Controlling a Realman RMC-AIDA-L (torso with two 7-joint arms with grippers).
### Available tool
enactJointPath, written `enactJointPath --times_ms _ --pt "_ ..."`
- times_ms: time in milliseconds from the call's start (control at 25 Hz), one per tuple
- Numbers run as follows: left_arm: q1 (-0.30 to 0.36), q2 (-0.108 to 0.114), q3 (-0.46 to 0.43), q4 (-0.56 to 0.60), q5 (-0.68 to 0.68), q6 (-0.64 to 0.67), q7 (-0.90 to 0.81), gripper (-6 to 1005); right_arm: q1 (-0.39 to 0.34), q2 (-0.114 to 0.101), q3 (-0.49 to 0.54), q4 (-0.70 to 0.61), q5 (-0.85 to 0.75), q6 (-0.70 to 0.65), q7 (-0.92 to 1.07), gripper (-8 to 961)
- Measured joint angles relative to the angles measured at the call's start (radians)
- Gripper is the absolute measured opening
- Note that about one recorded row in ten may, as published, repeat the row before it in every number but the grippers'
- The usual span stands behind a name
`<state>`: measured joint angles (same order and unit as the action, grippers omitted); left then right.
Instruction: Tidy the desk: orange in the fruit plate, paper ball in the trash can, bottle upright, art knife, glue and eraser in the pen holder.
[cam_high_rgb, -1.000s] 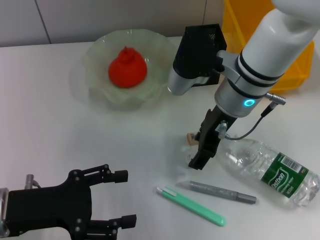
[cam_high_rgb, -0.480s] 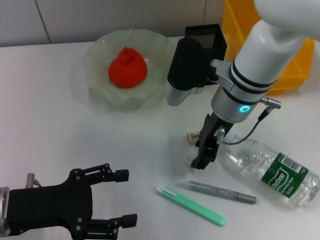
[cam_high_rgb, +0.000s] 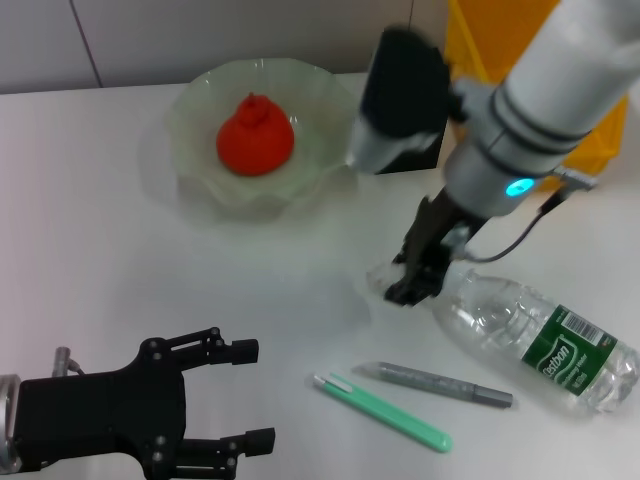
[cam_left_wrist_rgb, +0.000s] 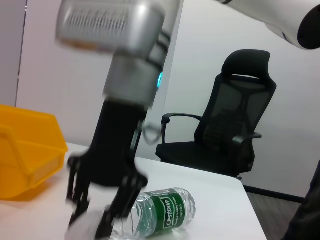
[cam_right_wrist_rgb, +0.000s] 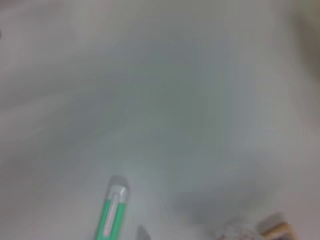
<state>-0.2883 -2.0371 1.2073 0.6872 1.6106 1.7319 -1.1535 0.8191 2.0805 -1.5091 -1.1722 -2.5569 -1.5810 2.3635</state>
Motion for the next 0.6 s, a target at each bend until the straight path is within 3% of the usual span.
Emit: enactJointPath --times_ms 280,440,600 --pt "0.002 0.005 0.000 0.000 0.000 0.000 0.000 861 -0.112 -0.002 0.238 -0.357 -0.070 -0.242 0.013 353" --pt "0.001 0.008 -0.007 -0.001 0.000 0.000 0.008 861 -0.168 -0.006 0.366 -0.438 -0.097 -0.287 -0.003 349" --pt "-0.002 0.006 -0.009 -0.002 0.000 0.000 0.012 861 -0.211 -0.008 0.478 -0.429 -0.106 -0.274 -0.049 348"
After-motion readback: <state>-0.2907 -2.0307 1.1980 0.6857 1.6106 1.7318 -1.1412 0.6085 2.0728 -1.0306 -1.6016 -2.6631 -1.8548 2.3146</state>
